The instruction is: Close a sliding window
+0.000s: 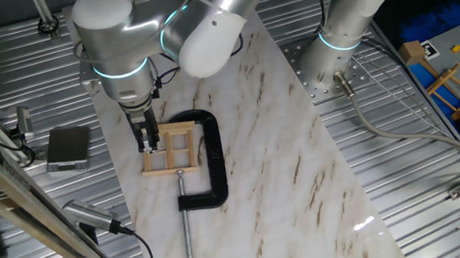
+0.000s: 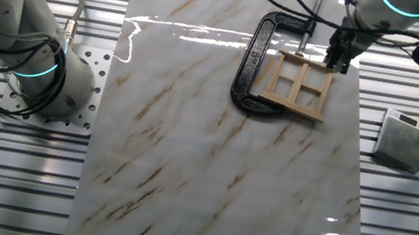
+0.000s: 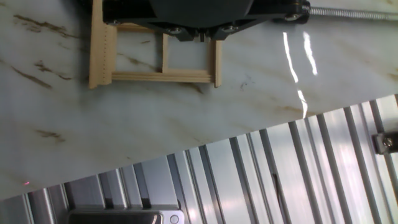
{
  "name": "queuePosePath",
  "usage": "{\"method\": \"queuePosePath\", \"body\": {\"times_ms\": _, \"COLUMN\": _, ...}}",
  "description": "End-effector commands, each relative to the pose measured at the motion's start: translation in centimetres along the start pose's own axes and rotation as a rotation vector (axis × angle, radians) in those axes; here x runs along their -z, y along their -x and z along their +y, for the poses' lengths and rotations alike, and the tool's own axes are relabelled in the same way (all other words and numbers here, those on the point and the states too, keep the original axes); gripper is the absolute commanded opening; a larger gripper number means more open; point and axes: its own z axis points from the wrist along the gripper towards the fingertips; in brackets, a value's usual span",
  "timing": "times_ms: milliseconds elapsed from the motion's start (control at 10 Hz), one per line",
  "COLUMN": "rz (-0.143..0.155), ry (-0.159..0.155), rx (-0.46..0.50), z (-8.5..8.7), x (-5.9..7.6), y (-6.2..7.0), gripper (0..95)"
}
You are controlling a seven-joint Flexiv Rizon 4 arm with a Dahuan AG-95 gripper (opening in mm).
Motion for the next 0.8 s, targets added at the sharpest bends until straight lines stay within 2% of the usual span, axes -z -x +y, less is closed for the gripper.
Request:
{"method": "queuePosePath", "body": {"times_ms": 100, "rz": 0.001, "ry": 0.007, "rx": 0.004, "z": -0.2, "x": -0.5, "y": 0.3, "gripper": 0.0}}
{"method": "queuePosePath", "body": {"times_ms": 400, "rz": 0.0, "ry": 0.008, "rx": 0.012, "z": -0.5, "x": -1.1, "y": 0.7, "gripper": 0.0}}
{"method": "queuePosePath", "body": {"times_ms": 800, "rz": 0.001, "ry": 0.009, "rx": 0.018, "z": -0.6, "x": -2.7, "y": 1.1, "gripper": 0.0}}
